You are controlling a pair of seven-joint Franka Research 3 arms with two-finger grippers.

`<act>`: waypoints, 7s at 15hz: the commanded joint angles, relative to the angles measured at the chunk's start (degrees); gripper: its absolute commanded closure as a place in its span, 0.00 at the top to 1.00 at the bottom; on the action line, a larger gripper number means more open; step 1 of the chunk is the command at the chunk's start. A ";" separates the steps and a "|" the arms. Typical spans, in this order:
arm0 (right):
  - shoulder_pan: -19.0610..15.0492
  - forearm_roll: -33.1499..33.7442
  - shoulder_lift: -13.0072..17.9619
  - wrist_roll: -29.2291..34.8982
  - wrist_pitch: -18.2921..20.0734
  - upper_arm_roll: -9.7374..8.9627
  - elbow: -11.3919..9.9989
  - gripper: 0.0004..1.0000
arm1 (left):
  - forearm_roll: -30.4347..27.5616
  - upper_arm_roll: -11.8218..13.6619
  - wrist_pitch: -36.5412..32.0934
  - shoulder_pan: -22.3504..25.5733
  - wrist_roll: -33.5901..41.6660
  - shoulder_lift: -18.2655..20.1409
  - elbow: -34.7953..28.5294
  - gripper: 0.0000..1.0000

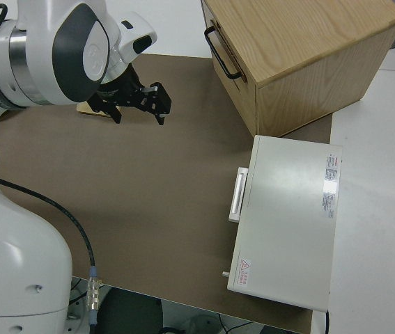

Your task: Pick gray plate from low plate rack and place it on table with left arm

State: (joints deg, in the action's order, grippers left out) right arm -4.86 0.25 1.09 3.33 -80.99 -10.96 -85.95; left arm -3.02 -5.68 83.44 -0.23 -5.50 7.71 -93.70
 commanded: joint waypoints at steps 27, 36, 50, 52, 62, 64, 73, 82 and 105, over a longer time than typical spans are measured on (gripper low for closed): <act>-0.41 -0.34 0.14 0.01 0.83 -0.29 0.35 0.99 | 8.19 7.17 0.32 4.54 5.49 1.61 -1.92 1.00; -0.41 -0.34 0.14 -0.08 0.83 -0.38 0.35 0.99 | 9.17 11.04 11.12 4.63 9.28 9.51 -17.11 1.00; -0.41 -0.34 0.14 -0.08 0.83 -0.29 0.35 0.99 | 12.24 11.40 25.71 6.65 9.37 13.56 -33.20 1.00; -0.41 -0.34 0.14 -0.08 0.83 -0.29 0.35 0.99 | 12.33 11.40 27.73 7.53 9.46 13.82 -34.96 1.00; -0.41 -0.34 0.14 -0.08 0.83 -0.29 0.35 0.99 | 15.14 11.40 36.96 9.29 9.46 14.79 -44.01 1.00; -0.41 -0.34 0.14 0.01 0.83 -0.38 0.35 0.99 | 15.14 11.40 38.11 10.33 9.37 14.79 -44.90 1.00; -0.41 -0.34 0.14 0.01 0.83 -0.38 0.35 0.99 | 15.14 11.40 42.24 10.60 9.46 14.62 -48.94 1.00; -0.41 -0.34 0.14 -0.08 0.83 -0.29 0.35 0.99 | 15.14 11.40 41.46 10.78 9.46 14.53 -49.21 0.16; -0.41 -0.34 0.14 0.01 0.83 -0.38 0.35 0.99 | 14.62 7.88 22.92 9.73 8.22 14.62 -34.45 0.00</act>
State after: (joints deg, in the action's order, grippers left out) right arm -4.86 0.25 1.09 3.33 -80.99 -10.96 -85.95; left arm 11.11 2.60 110.26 9.95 3.38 22.06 -131.12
